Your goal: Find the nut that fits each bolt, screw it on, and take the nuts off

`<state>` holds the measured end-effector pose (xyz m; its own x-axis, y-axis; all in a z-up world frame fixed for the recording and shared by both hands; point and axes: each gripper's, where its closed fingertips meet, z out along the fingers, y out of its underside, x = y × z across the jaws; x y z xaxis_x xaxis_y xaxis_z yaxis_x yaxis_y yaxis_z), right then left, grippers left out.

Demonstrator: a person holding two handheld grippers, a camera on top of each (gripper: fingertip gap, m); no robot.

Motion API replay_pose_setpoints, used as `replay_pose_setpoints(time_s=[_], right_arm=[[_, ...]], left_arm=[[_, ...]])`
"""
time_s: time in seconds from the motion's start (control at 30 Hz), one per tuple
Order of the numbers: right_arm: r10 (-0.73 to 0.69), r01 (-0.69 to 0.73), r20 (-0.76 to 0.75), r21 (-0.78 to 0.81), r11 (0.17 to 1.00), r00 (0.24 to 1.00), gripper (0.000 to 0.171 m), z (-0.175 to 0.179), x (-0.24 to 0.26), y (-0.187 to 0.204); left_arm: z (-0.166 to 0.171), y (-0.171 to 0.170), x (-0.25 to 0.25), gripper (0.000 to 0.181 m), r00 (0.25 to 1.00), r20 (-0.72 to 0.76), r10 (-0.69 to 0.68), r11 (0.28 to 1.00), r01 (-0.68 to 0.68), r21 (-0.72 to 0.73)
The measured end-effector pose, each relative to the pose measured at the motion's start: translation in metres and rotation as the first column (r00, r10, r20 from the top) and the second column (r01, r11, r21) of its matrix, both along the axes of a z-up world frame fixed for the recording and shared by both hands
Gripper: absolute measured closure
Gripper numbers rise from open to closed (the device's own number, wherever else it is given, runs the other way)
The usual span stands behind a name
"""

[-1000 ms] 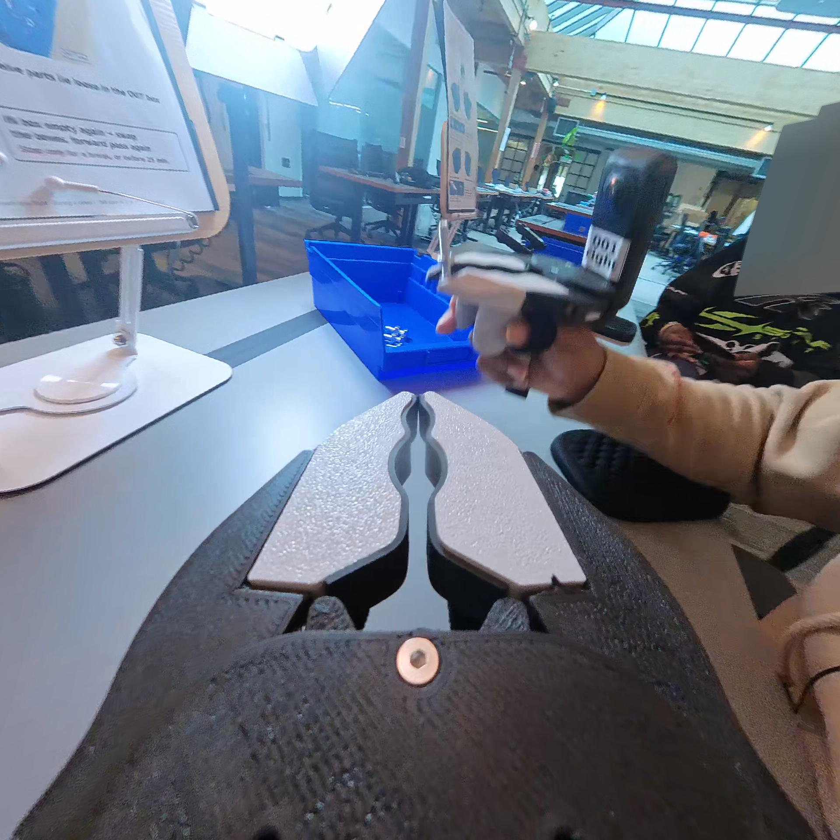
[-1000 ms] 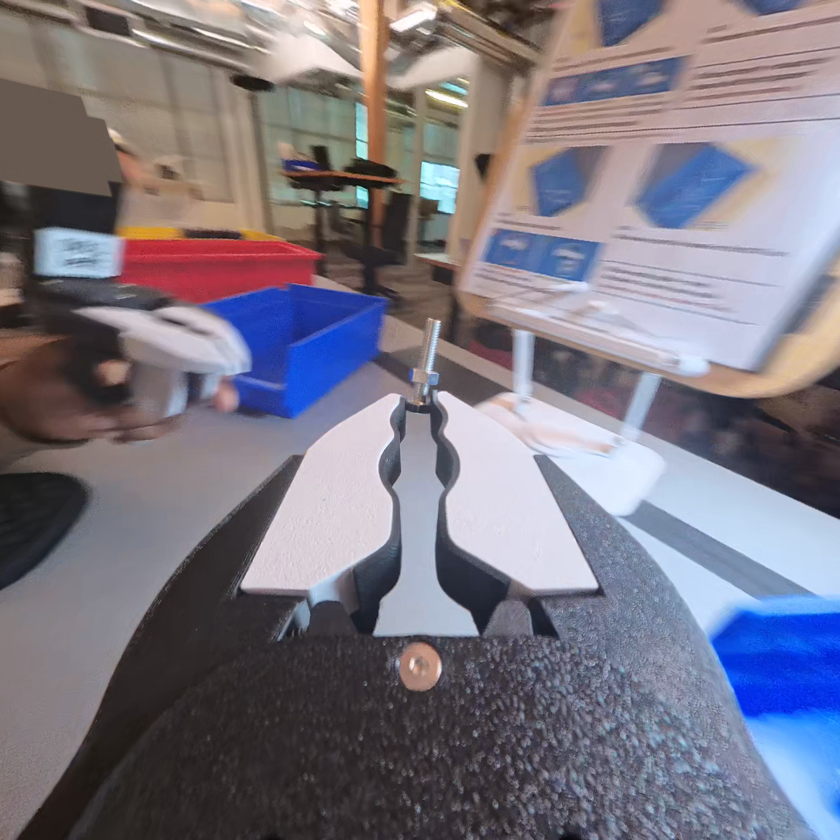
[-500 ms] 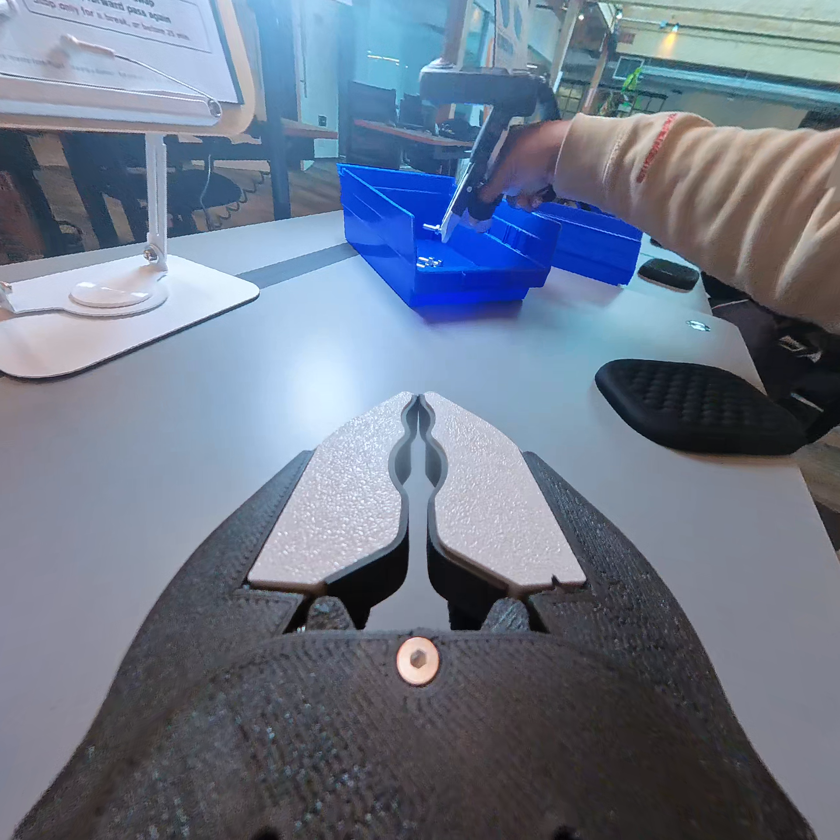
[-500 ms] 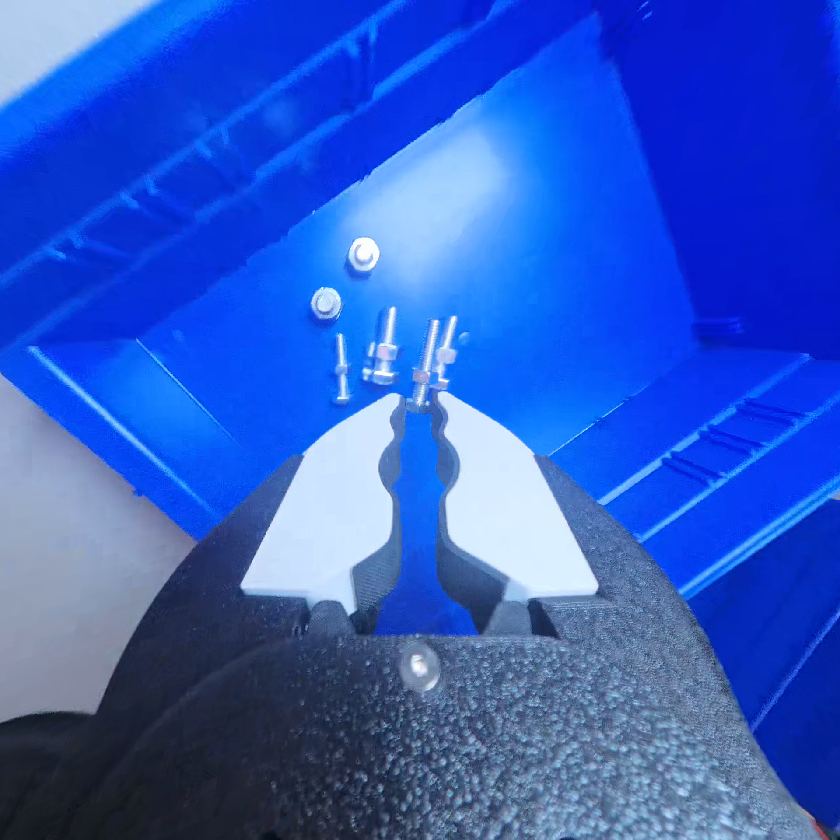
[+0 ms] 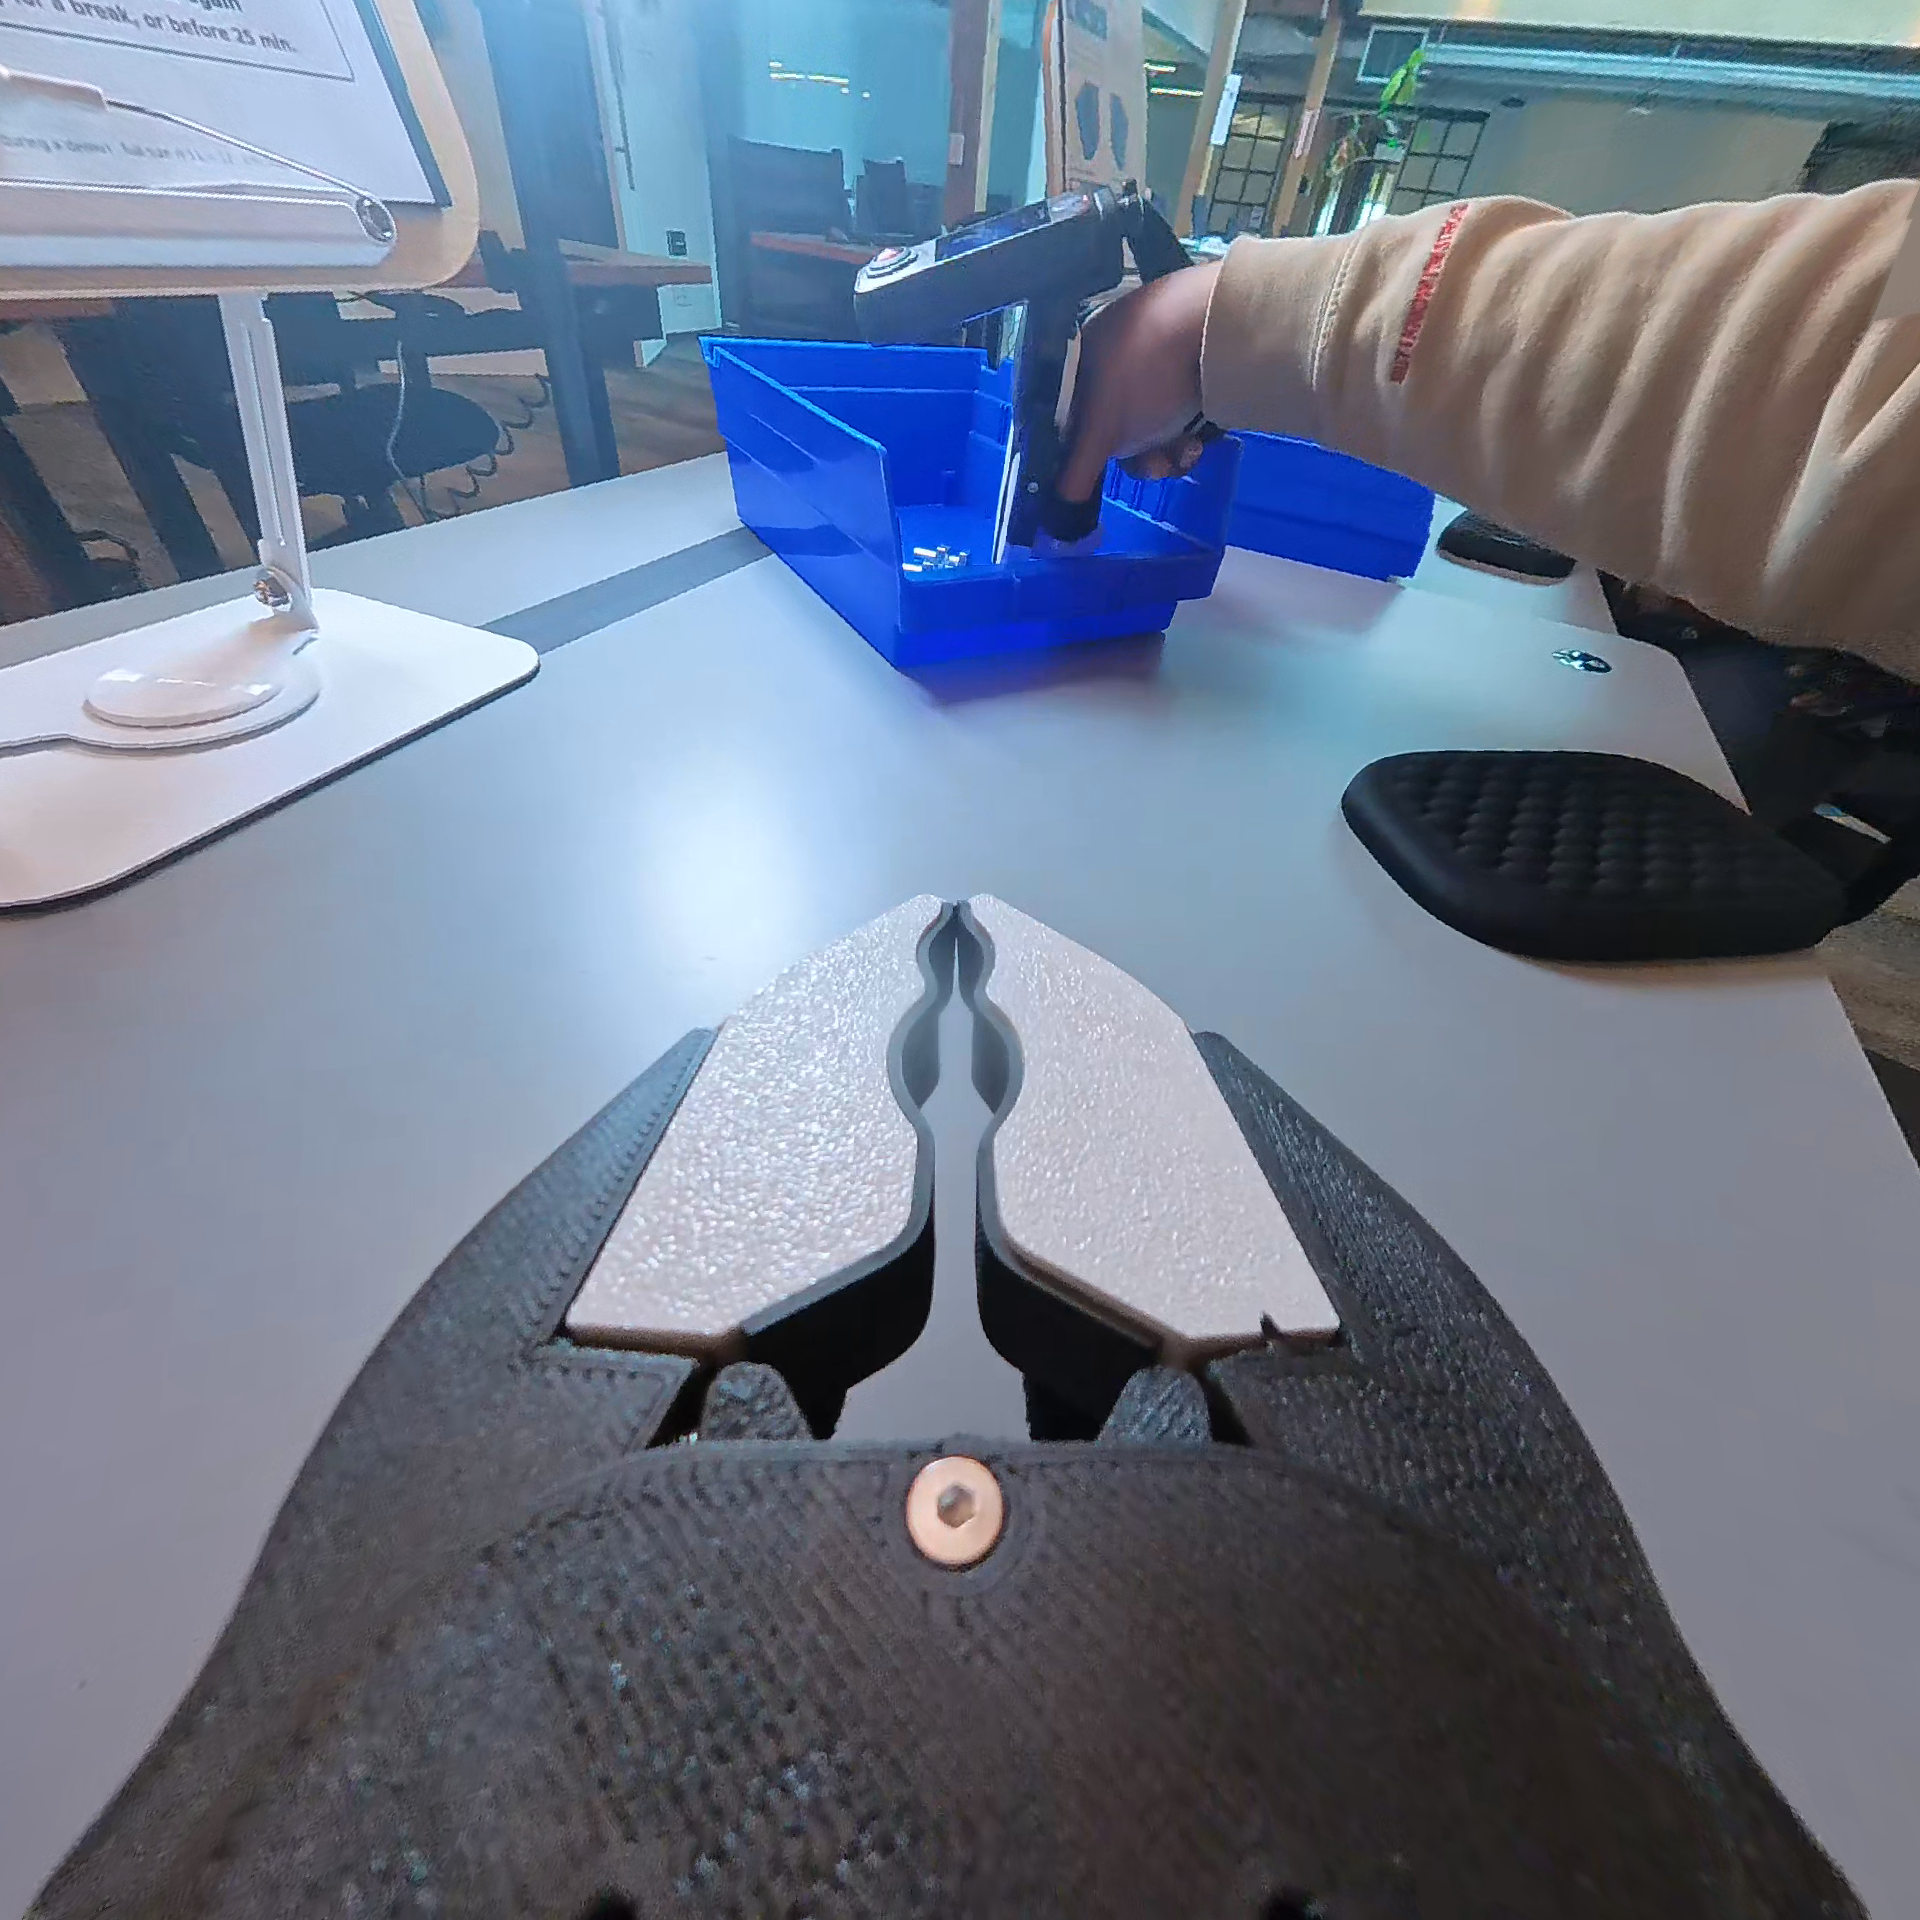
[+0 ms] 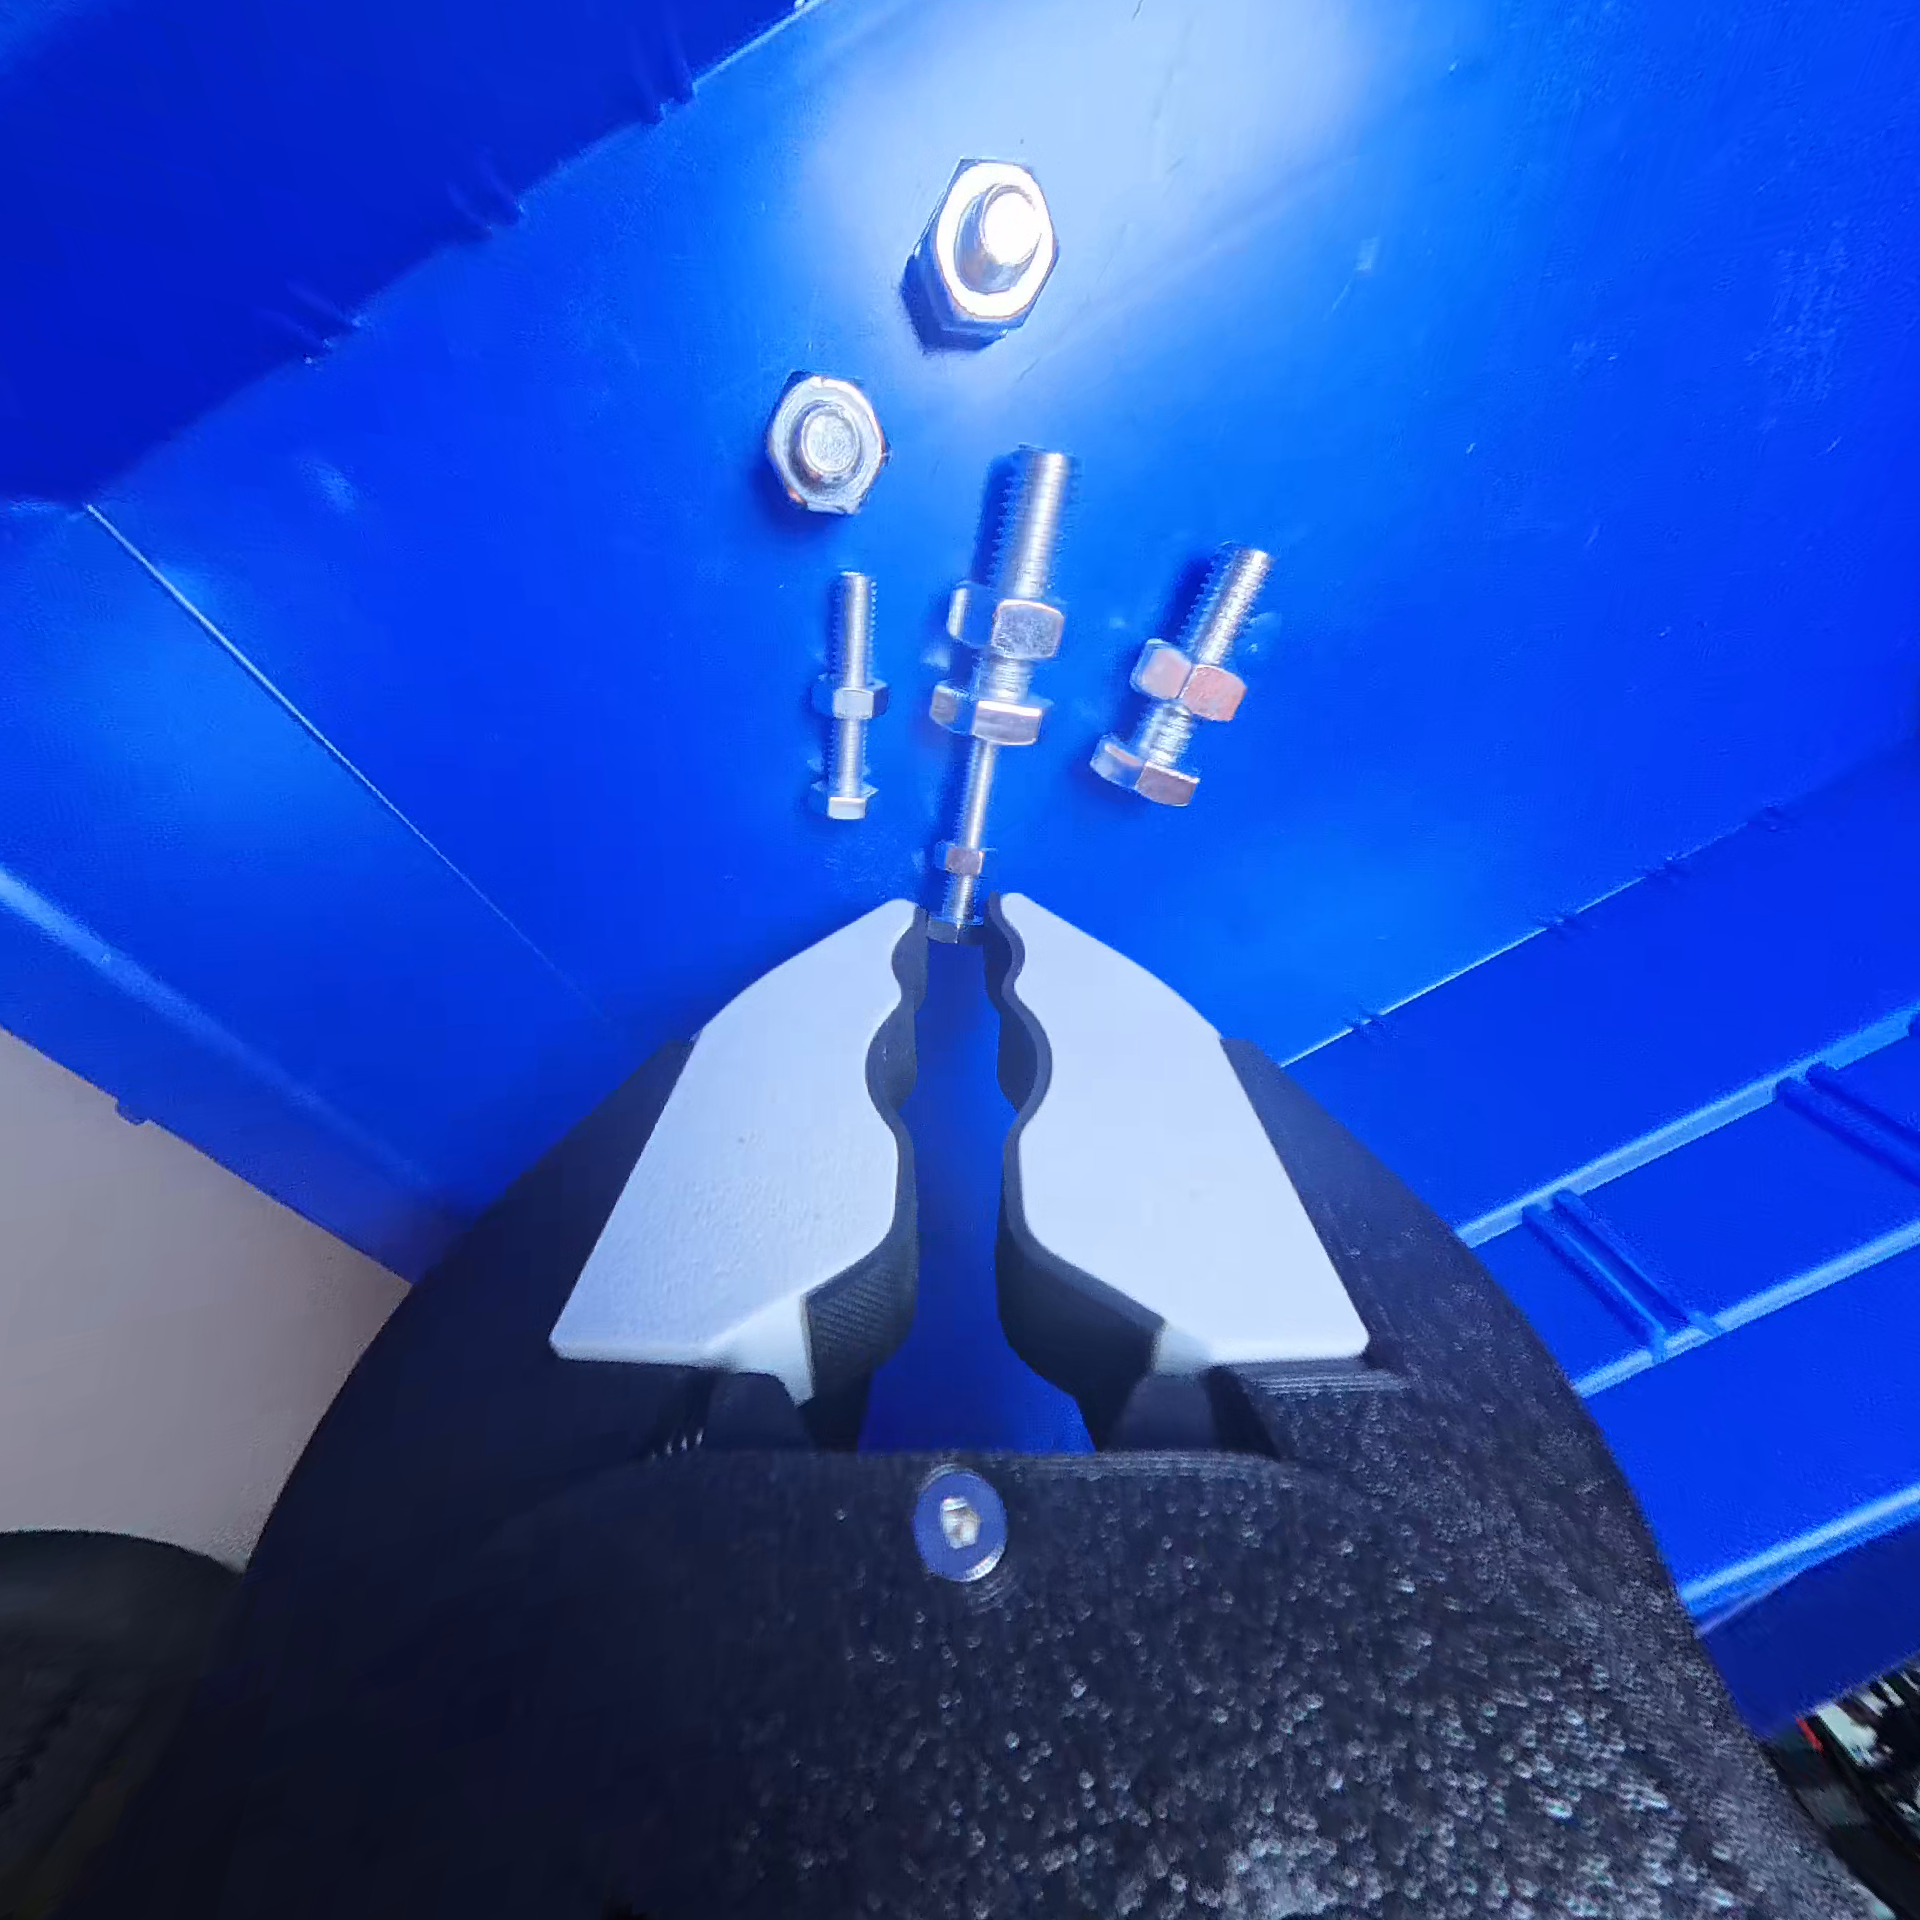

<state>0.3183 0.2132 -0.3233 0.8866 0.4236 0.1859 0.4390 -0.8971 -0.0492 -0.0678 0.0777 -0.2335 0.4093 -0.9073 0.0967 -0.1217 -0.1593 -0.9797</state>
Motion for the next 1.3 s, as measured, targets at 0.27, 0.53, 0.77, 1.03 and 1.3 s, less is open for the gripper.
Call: replay_pose_setpoints(time_s=[0.27,0.53,0.77,1.03,1.3], right_arm=[[0.029,-0.025,-0.032,0.123,0.992,0.999,0.144,0.015,-0.008,0.006],[0.316,-0.049,-0.253,0.705,0.707,0.914,0.128,0.112,-0.099,0.004],[0.456,-0.126,-0.237,0.763,0.634,0.858,0.135,0.115,-0.111,-0.075],[0.4,-0.055,-0.283,0.755,0.654,0.872,0.139,0.095,-0.067,-0.117],[0.275,-0.074,-0.154,0.74,0.669,0.949,0.134,0.088,-0.025,-0.135]], left_arm=[[-0.001,0.005,-0.003,0.178,1.0,0.005,0.024,1.0,-0.024,-0.009],[0.013,0.014,-0.017,0.177,0.997,-0.025,0.07,0.997,-0.069,0.046],[0.032,0.061,-0.15,0.136,0.854,-0.377,0.359,0.933,-0.334,0.133],[-0.079,0.074,-0.263,0.149,0.221,-0.922,0.317,0.911,-0.341,0.231],[-0.078,-0.017,-0.134,0.151,0.355,-0.903,0.242,0.965,0.009,0.263]])
